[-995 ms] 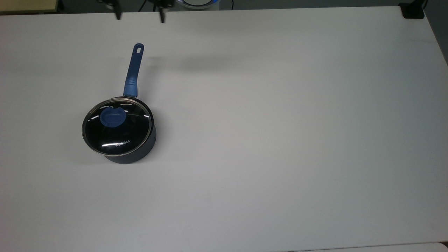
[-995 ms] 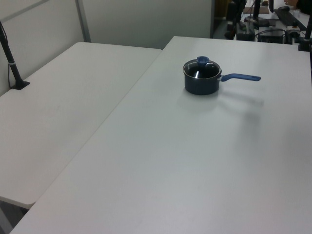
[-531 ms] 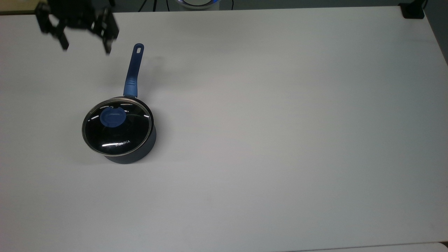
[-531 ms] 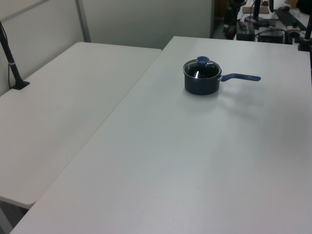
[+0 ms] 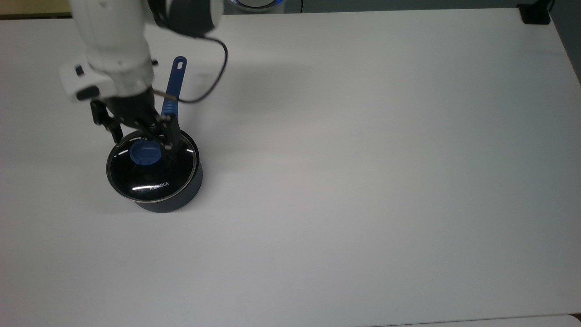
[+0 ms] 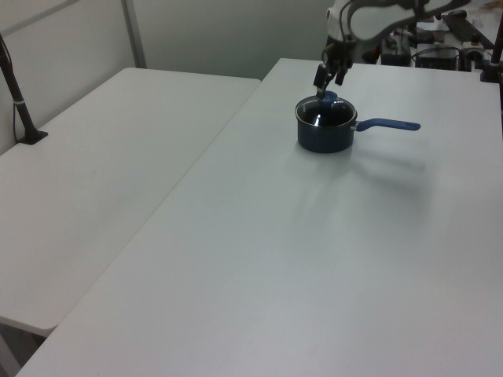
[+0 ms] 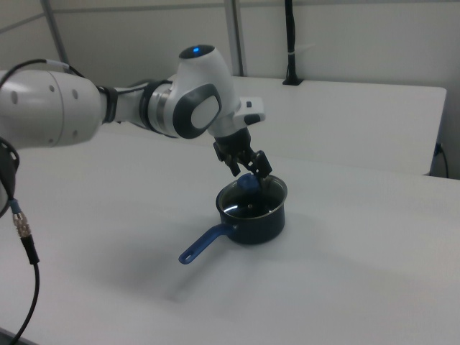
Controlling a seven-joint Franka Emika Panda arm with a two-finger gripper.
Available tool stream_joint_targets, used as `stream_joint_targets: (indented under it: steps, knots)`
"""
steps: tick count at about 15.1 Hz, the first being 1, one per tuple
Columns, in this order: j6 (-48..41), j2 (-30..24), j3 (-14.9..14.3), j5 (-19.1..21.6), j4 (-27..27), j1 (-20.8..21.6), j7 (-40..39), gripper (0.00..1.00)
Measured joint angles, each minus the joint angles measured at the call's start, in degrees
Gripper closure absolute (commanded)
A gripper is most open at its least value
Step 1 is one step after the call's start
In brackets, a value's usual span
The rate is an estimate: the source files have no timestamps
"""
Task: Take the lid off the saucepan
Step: 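Lower the open gripper onto the blue knob of the glass lid, then close the gripper on the knob and lift the lid off the saucepan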
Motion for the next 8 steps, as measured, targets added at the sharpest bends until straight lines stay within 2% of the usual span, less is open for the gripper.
stream_joint_targets:
  steps: [3,6,8]
  knots:
    - [1.43,1.72,-0.01,-1.62,0.07,0.14,2.57,0.03]
    - [1.45,1.89,-0.01,-1.82,0.32,0.15,2.82,0.42]
    - [1.45,1.89,0.00,-1.81,0.53,0.13,2.83,0.59]
